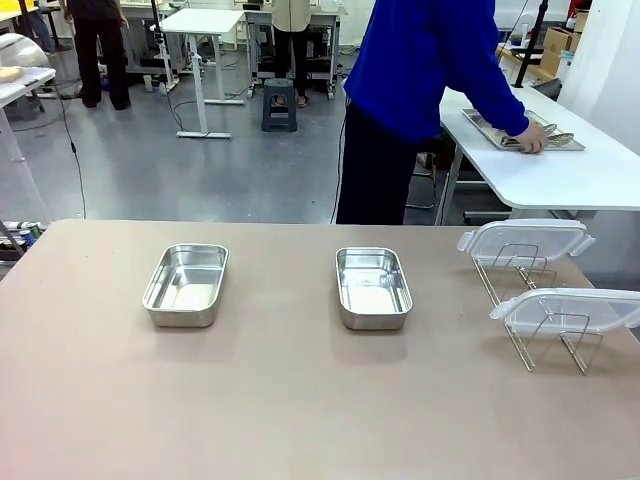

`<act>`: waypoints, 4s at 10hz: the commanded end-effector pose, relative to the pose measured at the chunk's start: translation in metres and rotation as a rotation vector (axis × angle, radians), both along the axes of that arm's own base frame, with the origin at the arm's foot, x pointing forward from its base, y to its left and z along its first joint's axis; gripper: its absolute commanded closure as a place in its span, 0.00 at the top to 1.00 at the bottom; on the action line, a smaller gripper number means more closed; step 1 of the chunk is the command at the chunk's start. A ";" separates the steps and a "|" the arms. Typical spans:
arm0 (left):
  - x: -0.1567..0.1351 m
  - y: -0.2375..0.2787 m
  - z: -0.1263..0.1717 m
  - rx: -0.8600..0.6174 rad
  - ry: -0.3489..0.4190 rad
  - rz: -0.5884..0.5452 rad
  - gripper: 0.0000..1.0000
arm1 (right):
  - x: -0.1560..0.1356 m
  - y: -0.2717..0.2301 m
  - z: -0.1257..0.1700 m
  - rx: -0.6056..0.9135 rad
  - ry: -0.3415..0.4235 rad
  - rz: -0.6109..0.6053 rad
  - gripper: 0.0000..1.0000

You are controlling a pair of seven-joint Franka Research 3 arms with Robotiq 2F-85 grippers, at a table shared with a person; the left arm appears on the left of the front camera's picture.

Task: Place the bread in airtight containers.
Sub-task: Lift both Airtight Container.

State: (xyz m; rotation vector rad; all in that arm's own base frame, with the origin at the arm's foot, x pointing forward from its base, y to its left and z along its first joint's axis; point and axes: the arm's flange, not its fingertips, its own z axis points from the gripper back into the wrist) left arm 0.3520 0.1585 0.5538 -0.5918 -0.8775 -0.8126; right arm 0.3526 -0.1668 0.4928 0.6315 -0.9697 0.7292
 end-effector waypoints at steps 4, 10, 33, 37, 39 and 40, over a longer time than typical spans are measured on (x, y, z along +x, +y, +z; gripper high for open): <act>0.000 0.002 0.001 -0.003 -0.015 -0.015 1.00 | 0.004 -0.002 0.001 0.006 -0.035 0.013 1.00; 0.000 0.002 0.001 -0.003 -0.015 -0.015 1.00 | 0.004 -0.002 0.001 0.006 -0.035 0.013 1.00; 0.000 0.002 0.001 -0.003 -0.015 -0.015 1.00 | 0.004 -0.002 0.001 0.006 -0.035 0.013 1.00; 0.000 0.002 0.001 -0.003 -0.015 -0.015 1.00 | 0.004 -0.002 0.001 0.006 -0.035 0.013 1.00; 0.000 0.002 0.001 -0.003 -0.015 -0.015 1.00 | 0.004 -0.002 0.001 0.006 -0.035 0.013 1.00; 0.000 0.002 0.001 -0.003 -0.015 -0.015 1.00 | 0.004 -0.002 0.001 0.006 -0.035 0.013 1.00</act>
